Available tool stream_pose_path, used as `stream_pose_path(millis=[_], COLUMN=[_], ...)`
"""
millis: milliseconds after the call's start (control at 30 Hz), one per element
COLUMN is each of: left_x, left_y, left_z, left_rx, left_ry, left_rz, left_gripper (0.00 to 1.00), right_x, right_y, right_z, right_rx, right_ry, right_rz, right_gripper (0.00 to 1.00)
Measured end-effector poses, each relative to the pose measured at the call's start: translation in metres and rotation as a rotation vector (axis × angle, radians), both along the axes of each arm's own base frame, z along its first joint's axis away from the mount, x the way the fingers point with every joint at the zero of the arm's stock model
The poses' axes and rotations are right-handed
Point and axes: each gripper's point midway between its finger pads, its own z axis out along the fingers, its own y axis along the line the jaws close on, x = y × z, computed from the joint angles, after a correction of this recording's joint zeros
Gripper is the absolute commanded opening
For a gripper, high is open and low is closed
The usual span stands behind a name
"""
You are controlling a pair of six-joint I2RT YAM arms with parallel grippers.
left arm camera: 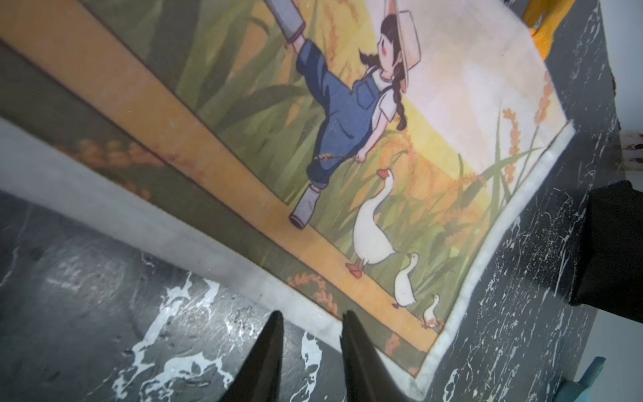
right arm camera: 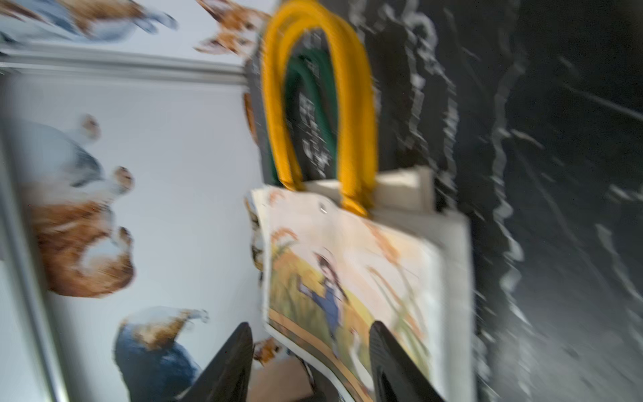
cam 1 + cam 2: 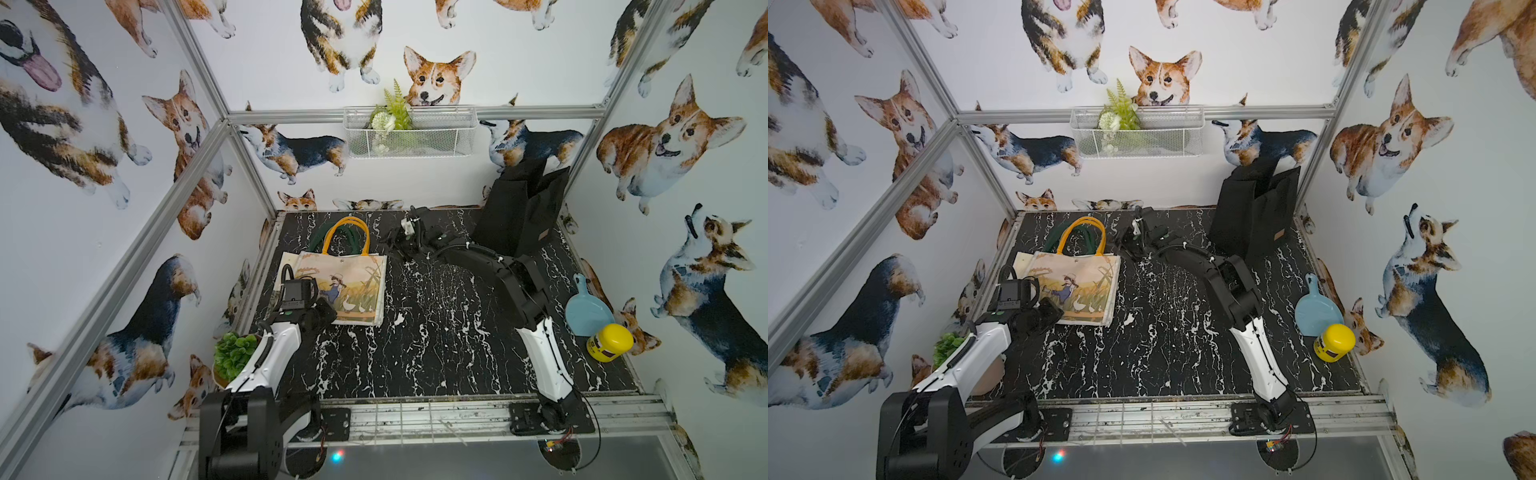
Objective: Put away the canvas bag
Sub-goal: Adjust the canvas bag at the center of the board, then move the canvas bag to the center of the board.
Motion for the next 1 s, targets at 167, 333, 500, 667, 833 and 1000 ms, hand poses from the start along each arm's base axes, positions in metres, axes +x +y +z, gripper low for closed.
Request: stream_pose_path(millis=[167,333,500,667,833,1000], left_x=[0.004,0.014,0.034,0.046,0.054,0.058], left_y=[0.003,0.011,0.015,0.014,0.014,0.015], left_z=[-0.018,-0.037,-0.042,-0.044,-0.043,-0.043], left_rx=[0.011,0.051,0.07,0.064,0.064,0.075], left_ry=[0.044,0.097,0.069,0.038,0.017,0.003], left_rz=[0.008,0.034,0.043,0.046,0.041,0.04], left_gripper=[0.0,0.0,0.0,0.0,0.0,0.0], right_x=[-0.061,-0.103,-0.109,-0.104,-0.095,-0.084], right_y=[-0.038,-0.043,-0.024,0.007,0.036,0.061], right_z=[-0.062,-0.09,-0.091,-0.09,-0.085,-0.081], right_rx=[-0.134,-0.131,-0.052,0.054,0.11,0.124], right_ry=[0.123,0.167,0.119,0.067,0.058,0.058], right_rz=[0.094,0.201,0.269,0.307,0.313,0.296], right_gripper=[0.67,0.69,0.73,0.75,0.75,0.75])
